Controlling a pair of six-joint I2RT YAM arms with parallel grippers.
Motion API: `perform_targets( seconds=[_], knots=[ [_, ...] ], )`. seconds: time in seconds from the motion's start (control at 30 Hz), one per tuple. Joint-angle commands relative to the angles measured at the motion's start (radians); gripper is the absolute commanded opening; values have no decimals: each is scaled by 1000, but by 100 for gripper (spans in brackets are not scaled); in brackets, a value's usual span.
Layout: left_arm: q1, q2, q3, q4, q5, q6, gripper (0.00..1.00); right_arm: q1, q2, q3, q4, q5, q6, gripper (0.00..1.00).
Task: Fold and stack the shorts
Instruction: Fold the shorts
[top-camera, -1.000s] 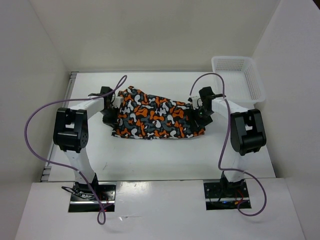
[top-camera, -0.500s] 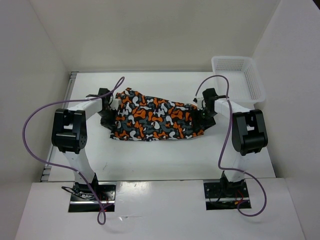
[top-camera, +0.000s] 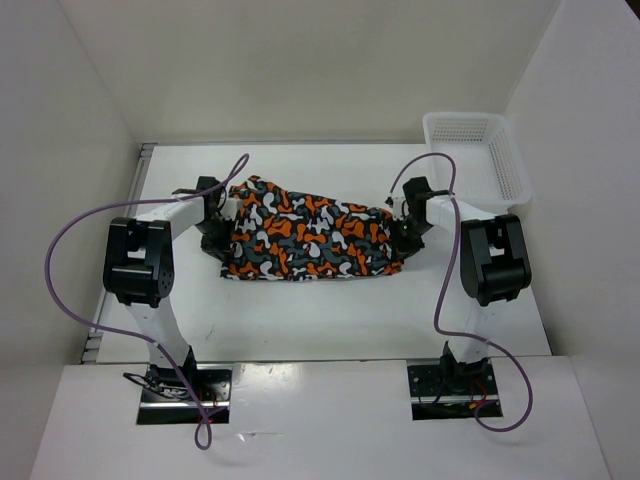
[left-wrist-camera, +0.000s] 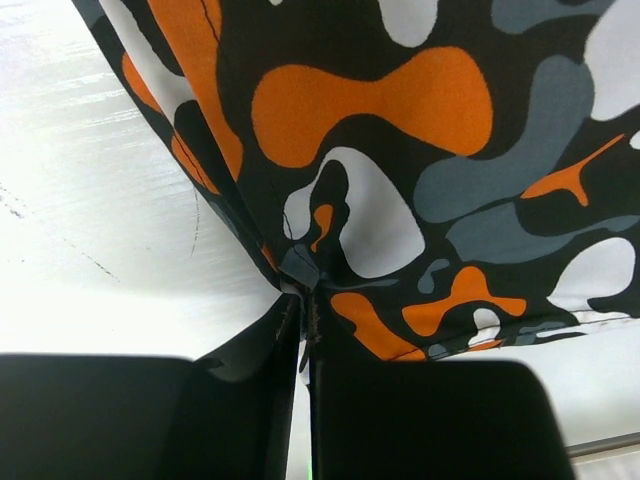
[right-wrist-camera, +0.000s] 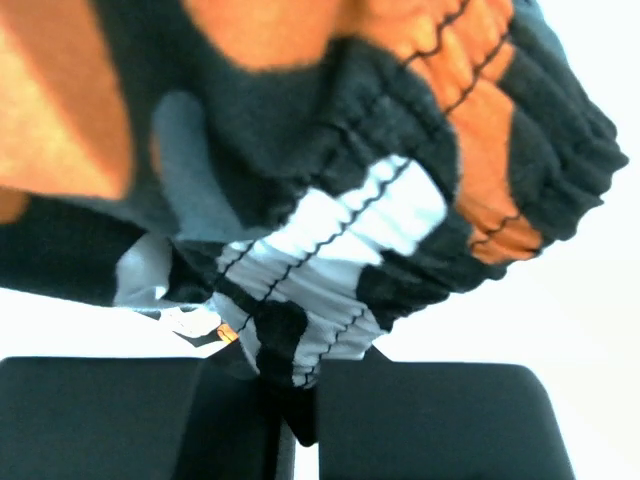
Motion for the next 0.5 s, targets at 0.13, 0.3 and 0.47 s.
perform_targets(
  seconds=[0.13, 0.3, 0.47],
  knots=[
    [10, -27, -16, -49, -81, 7, 14, 14, 25, -8, 8, -16, 7, 0],
    [10, -119, 26, -83, -144, 7, 33, 14, -15, 59, -2, -16, -36, 0],
    [10, -245, 154, -101, -184, 7, 58, 14, -24, 114, -2, -36, -79, 0]
  ],
)
